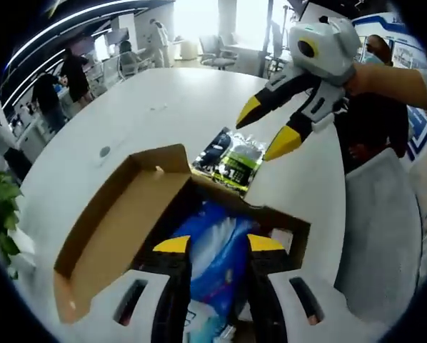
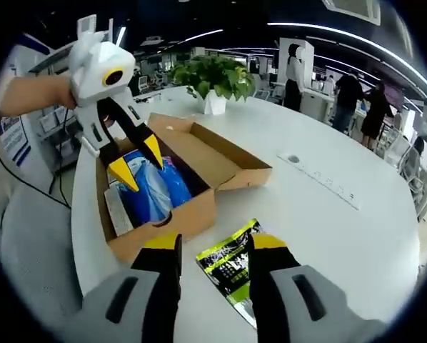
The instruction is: Operate the shoe box by opening the lid, removing the specified soft item, and placing it in the target area until the item is outside and the box remains undamaged.
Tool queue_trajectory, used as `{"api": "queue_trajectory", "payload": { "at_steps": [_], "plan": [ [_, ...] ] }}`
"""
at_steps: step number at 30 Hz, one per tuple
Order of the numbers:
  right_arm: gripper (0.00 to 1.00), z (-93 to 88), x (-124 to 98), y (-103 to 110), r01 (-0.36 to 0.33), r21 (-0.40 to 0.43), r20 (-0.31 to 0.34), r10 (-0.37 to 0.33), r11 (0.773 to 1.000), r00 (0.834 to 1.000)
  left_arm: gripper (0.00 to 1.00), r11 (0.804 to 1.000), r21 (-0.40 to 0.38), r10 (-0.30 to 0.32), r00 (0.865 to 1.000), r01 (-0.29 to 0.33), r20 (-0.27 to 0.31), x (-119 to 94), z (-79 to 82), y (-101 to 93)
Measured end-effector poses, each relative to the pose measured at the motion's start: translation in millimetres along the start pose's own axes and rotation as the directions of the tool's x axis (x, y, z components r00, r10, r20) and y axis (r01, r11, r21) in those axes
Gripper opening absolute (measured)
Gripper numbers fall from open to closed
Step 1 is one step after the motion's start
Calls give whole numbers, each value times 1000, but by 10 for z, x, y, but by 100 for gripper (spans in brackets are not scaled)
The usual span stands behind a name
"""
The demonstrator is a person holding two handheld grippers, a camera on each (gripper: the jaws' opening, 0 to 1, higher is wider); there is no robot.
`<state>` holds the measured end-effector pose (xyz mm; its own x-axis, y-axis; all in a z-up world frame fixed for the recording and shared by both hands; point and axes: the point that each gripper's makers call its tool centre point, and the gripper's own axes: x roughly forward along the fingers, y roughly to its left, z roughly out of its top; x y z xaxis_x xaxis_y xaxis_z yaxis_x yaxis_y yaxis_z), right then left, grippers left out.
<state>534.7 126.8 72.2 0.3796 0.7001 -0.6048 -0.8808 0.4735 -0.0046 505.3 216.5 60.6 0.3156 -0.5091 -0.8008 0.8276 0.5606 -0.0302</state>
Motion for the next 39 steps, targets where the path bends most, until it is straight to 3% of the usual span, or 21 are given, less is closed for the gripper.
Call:
{"api": "queue_trajectory", "payload": {
  "at_steps": [5, 21, 35, 39],
  "plan": [
    [33, 81, 141, 121, -31, -40, -9, 30, 999, 1000, 23, 999, 33, -33, 999, 34, -13, 29, -57, -63],
    [28, 274, 623, 427, -127, -135, -50, 121, 983, 991, 5, 996, 61, -61, 998, 63, -34, 64, -197, -65],
    [18, 250, 955, 528, -160, -200, -132, 135, 967, 982, 0, 996, 33, -87, 995, 89, -38, 96, -252, -75],
    [10, 210, 1017, 533, -159, -239, -170, 120, 958, 978, 0, 995, 22, -96, 995, 96, -31, 83, -250, -77]
  ]
}}
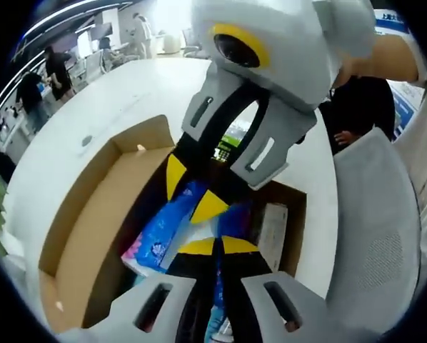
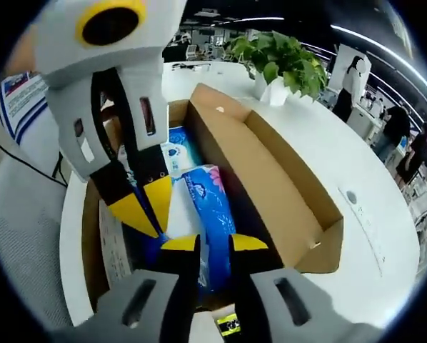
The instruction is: Operate the shoe box by opening the lid, removing the specified soft item, and placing it in the target area until the item is outside and the box remains undamaged.
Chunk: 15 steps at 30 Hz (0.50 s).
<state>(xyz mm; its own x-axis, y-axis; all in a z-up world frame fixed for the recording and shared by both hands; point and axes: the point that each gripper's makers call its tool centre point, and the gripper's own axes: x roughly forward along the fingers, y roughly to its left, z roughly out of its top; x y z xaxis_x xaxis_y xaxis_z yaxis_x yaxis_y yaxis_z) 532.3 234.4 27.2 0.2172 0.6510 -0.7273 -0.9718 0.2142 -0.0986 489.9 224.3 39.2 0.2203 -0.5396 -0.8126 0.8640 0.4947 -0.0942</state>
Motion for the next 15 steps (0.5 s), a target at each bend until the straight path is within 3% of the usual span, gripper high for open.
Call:
{"api": "queue_trajectory", "payload": {
  "at_steps": [3, 15],
  "plan": [
    [0, 18, 14, -54, 21, 17, -6, -21, 1000, 1000, 0, 1000, -10, -3, 1000, 3, 12, -14, 4, -1],
    [0, 142, -88, -109, 39, 38, 29, -41, 998, 999, 0, 1000, -25, 14, 999, -13, 38, -131, 38, -3]
  ]
}}
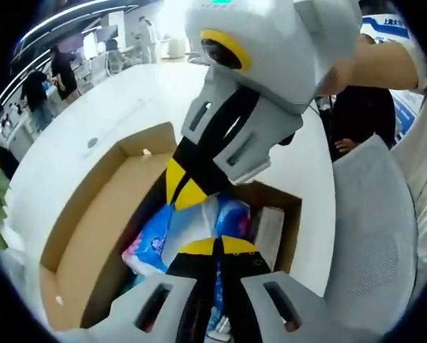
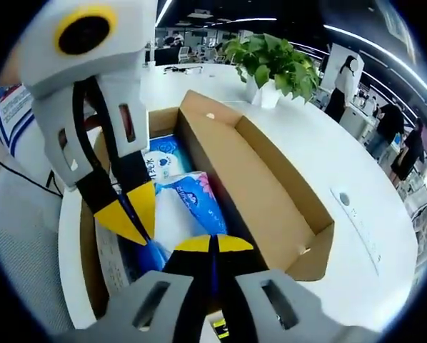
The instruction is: Operate the shoe box by opening the lid, removing the specified soft item, and placing it in the target area until the item is outside and the box remains undamaged.
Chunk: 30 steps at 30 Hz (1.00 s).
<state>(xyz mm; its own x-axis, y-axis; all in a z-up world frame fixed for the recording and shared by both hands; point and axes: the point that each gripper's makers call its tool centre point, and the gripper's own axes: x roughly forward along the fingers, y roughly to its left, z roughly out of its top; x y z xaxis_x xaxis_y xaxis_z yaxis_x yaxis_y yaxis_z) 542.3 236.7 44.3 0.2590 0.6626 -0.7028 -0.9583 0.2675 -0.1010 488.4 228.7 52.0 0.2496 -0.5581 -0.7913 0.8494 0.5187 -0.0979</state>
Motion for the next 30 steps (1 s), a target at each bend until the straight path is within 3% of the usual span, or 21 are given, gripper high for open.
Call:
{"api": "queue_trajectory", "payload": {
  "at_steps": [12, 30],
  "plan": [
    [0, 220, -106, 36, -8, -24, 45, 9, 1000, 999, 0, 1000, -19, 22, 999, -21, 34, -220, 40, -16],
    [0, 501, -467, -44, 11, -17, 103, -9, 1000, 995, 0, 999, 4, 42, 993, -43, 111, -530, 393, -146]
  ]
}}
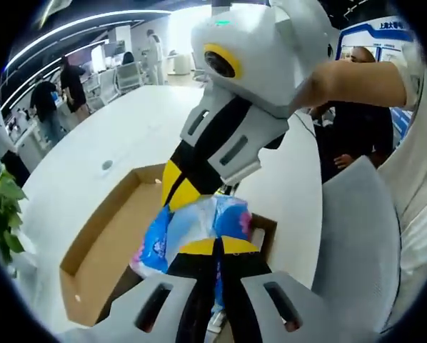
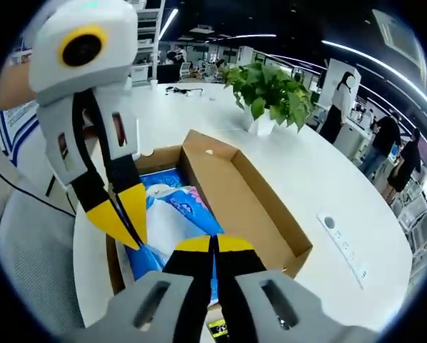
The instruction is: Operate the shoe box by opening the lid, removing the specified soft item, and placing it in the target area until the item is outside and the box remains undamaged.
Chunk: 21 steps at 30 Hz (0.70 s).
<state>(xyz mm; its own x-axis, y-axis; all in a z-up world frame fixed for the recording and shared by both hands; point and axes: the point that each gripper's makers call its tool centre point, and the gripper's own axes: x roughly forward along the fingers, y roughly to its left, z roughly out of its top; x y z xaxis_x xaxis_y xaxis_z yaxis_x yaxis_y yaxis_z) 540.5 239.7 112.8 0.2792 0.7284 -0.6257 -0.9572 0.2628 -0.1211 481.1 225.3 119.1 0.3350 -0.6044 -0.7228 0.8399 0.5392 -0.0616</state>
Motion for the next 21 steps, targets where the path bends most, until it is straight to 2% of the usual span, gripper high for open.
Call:
{"api": "queue_trajectory", "payload": {
  "at_steps": [12, 21],
  "plan": [
    [0, 72, -302, -107, 20, -21, 8, -19, 1000, 1000, 0, 1000, 28, -4, 998, 3, 55, -23, 344, -131],
    [0, -47, -540, -211, 36, -37, -16, -37, 999, 999, 0, 997, 63, -52, 996, 47, 79, 117, 612, -300]
  ]
}}
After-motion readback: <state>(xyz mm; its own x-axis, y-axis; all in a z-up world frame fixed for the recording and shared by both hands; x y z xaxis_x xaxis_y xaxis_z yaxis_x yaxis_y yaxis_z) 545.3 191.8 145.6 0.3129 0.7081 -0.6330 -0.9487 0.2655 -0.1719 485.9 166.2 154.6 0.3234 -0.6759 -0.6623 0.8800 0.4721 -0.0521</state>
